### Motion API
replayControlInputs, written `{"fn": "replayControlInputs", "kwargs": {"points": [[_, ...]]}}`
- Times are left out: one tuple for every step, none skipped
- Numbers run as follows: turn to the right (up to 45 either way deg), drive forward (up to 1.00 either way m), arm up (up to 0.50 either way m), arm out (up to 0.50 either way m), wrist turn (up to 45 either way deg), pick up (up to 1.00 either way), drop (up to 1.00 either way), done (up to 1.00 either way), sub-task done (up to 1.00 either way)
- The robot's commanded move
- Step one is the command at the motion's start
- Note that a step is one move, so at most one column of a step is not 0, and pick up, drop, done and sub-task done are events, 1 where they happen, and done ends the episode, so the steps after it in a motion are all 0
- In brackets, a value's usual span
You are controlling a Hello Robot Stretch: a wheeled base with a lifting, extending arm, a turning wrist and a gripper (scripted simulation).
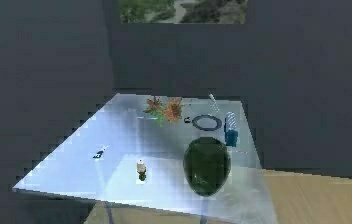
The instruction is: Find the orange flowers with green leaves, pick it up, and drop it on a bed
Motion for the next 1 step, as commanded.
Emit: {"fn": "replayControlInputs", "kwargs": {"points": [[45.0, 0.0, 0.0, 0.0, 0.0, 0.0, 0.0, 0.0, 0.0]]}}
